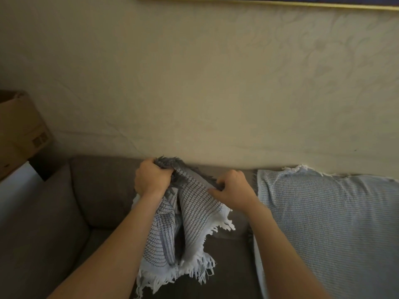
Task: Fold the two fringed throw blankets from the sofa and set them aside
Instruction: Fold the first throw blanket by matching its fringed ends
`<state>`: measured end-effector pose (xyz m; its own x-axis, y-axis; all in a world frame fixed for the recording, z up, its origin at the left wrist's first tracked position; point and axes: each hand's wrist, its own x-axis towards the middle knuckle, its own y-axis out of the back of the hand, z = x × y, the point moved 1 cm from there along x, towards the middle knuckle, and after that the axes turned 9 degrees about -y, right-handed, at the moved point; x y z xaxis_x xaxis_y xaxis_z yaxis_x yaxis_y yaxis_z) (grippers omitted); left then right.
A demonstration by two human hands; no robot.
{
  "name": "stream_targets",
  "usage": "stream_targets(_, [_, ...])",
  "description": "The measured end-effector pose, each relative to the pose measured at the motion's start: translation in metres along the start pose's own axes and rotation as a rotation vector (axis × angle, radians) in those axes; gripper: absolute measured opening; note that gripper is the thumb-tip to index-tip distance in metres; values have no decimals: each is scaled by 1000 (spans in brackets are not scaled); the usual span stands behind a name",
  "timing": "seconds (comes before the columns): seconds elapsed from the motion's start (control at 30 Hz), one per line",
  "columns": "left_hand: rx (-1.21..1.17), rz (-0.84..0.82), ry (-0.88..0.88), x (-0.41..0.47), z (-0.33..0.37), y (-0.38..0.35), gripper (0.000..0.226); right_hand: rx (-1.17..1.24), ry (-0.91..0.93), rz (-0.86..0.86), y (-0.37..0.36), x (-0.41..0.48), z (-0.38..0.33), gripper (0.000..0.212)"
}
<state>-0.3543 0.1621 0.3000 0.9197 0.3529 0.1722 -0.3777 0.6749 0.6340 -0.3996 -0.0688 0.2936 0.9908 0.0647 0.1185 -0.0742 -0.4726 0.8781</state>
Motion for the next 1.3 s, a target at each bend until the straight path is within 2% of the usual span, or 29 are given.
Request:
stream_targets(0.03, [-2, -2, -3, -1, 0, 0, 21, 17, -47, 7, -1, 2, 5, 55])
stream_targets(0.1, [-5, -6, -23, -1, 0, -1, 14, 91, -128, -13, 0, 2, 11, 26])
stream_targets(0.13, [-4, -14, -35, -1, 0, -1, 9, 125, -162, -46, 2, 1, 11, 24])
stream_targets(0.17, [-3, -32, -49, -2, 1, -2, 9, 141, -189, -101, 2, 1, 12, 36])
stream_targets(0.2, [-6, -61, -72, -2, 2, -3, 14, 139, -196, -151, 3, 0, 9, 38])
stream_targets(0.23, [-14, -98, -98, -2, 2, -4, 17, 104, -199, -160, 1, 3, 10, 26])
stream_targets(0.27, [-24, -133, -119, -2, 2, -5, 18, 77, -196, -150, 1, 3, 8, 5])
stream_targets(0.33, [-38, -174, -142, -2, 0, -5, 18, 119, -235, -114, -1, 3, 7, 24])
stream_targets(0.37, [-42, -180, -151, -1, 0, -5, 18, 179, -251, -119, -1, 2, 5, 28])
stream_targets(0.43, [-44, -178, -165, 1, -3, -3, 21, 269, -246, -158, -1, -1, 4, 26])
stream_targets(0.5, [-30, -182, -159, 2, -5, -2, 23, 343, -250, -175, -1, -3, 3, 14])
stream_targets(0.53, [-23, -187, -155, 2, -6, -1, 23, 340, -229, -169, 0, -2, 1, 11])
stream_targets(0.7, [-22, -214, -189, 1, -11, -2, 23, 202, -146, -156, 11, 7, -1, 35])
stream_targets(0.77, [-22, -180, -208, 3, -14, -1, 28, 253, -214, -23, 21, 11, -5, 34])
stream_targets(0.87, [-42, -59, -192, 9, -18, 3, 29, 475, -578, 507, 36, 12, -4, 28])
stream_targets(0.9, [-53, -16, -175, 11, -18, 5, 30, 554, -664, 627, 38, 11, -3, 30])
stream_targets(0.93, [-58, 22, -156, 14, -17, 6, 33, 587, -691, 672, 39, 10, -2, 30])
stream_targets(1.07, [-41, 57, -66, 21, -12, 7, 50, 491, -662, 524, 31, 2, -10, 14])
stream_targets(1.17, [-35, -33, -74, 20, -10, 1, 58, 379, -496, 338, 17, -6, -18, 22])
stream_targets(1.23, [-83, -142, -113, 17, -8, -2, 52, 317, -446, 133, 3, -7, -21, 30])
stream_targets(1.3, [-171, -287, -160, 13, -1, -4, 48, 318, -392, -37, -8, -7, -23, 50])
